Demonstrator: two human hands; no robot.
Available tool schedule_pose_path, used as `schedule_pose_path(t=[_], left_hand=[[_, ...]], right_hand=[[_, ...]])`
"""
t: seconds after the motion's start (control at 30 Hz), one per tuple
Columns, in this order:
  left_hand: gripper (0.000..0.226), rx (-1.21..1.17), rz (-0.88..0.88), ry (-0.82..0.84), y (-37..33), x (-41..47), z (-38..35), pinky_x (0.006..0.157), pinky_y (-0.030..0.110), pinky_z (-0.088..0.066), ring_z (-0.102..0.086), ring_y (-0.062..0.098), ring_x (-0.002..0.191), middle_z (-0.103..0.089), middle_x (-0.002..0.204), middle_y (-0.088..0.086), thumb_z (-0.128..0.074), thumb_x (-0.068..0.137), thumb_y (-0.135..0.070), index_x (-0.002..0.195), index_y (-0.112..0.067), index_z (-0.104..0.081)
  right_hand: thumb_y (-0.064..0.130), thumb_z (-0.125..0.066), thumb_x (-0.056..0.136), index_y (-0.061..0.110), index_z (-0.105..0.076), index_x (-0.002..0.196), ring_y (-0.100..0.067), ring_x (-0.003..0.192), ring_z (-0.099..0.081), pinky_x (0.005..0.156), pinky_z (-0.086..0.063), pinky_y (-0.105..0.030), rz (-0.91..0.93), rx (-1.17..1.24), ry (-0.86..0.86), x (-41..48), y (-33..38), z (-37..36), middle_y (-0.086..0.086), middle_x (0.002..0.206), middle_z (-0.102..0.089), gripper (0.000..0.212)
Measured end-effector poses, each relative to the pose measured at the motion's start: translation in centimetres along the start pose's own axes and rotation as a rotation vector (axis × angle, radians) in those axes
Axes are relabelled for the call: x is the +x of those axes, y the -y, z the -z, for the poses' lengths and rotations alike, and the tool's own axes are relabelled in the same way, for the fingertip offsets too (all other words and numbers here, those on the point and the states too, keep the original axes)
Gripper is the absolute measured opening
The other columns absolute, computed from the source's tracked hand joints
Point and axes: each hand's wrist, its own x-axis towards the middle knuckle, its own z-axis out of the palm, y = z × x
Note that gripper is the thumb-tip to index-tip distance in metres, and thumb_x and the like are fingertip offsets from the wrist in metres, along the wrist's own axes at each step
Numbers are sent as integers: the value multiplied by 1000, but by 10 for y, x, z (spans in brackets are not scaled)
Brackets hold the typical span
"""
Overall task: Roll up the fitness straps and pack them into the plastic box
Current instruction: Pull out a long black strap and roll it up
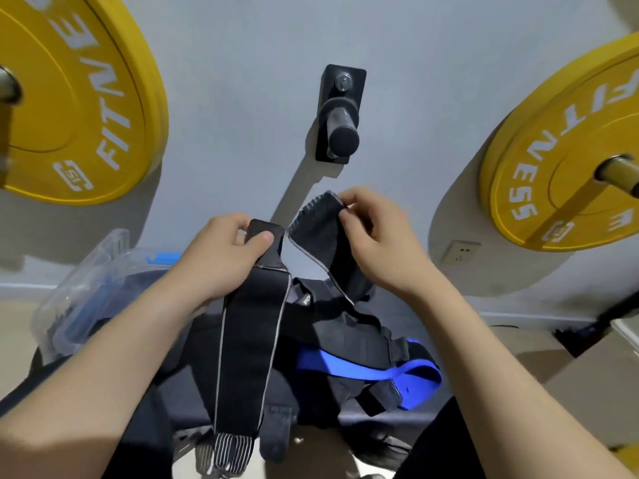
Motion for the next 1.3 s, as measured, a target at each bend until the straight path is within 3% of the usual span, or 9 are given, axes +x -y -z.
schedule_pose_path(t=[0.1,0.3,0.47,0.57,0.7,0.83,0.97,1.13,1.3], left_hand=[[22,-152,48,94,-3,-5,-2,108,57,-55,-77,36,108,-82,103,15,-61,110,-30,110,-20,-80],[26,-288,81,202,-5,-3,2,111,52,-55,-78,31,112,-83,111,9,-56,113,-20,117,-12,-80],[27,-281,73,208,4,6,1,109,52,-56,-80,28,108,-83,110,9,-54,114,-21,119,-14,-79],[28,-251,69,139,11,12,-4,110,53,-56,-80,26,106,-84,106,7,-50,115,-21,117,-14,-78],[27,-243,106,63,16,21,-9,99,54,-62,-82,26,93,-84,95,9,-50,115,-24,111,-10,-73],[41,0,52,-24,16,26,-13,65,40,-49,-56,14,60,-59,65,-2,-59,109,-42,88,-7,-59],[41,32,29,-31,16,28,-18,59,35,-30,-38,17,55,-43,54,-9,-63,102,-43,79,-12,-50],[26,-130,-23,90,13,26,-20,53,20,-45,-69,2,60,-76,69,-7,-55,104,-18,79,-12,-52],[52,-147,-78,352,17,28,-29,76,57,-46,-52,19,84,-59,93,4,-58,101,-49,108,3,-57]], right_hand=[[4,-45,105,24,-69,111,-12,61,-48,63,-38,-31,-42,98,29,-3,-6,-14,-13,73,-64,32],[-7,-41,95,21,-71,114,-27,95,-72,89,-56,-45,-40,164,213,1,-8,-21,-6,99,-77,46],[7,-72,98,12,-78,104,-11,90,-73,86,-61,-33,-136,398,264,3,-15,-23,-4,100,-82,10],[-2,-73,96,9,-80,106,-8,83,-69,82,-57,-25,-141,386,189,7,-21,-20,-13,99,-81,16],[-9,-60,93,19,-83,100,-8,62,-55,61,-46,-16,-169,221,105,8,-23,-14,-10,77,-73,37],[-1,-71,95,19,-85,97,-11,80,-67,81,-52,-25,-130,199,293,3,-22,-10,-5,90,-82,25],[0,-72,93,20,-86,97,-14,81,-72,81,-58,-33,-155,223,422,0,-23,-9,0,87,-82,24],[-5,-82,90,14,-82,101,0,95,-77,88,-55,-16,-112,339,512,0,-26,-8,11,96,-83,22],[7,-89,87,17,-81,93,-4,92,-78,90,-58,-25,-87,154,345,2,-32,-22,5,92,-83,14]])
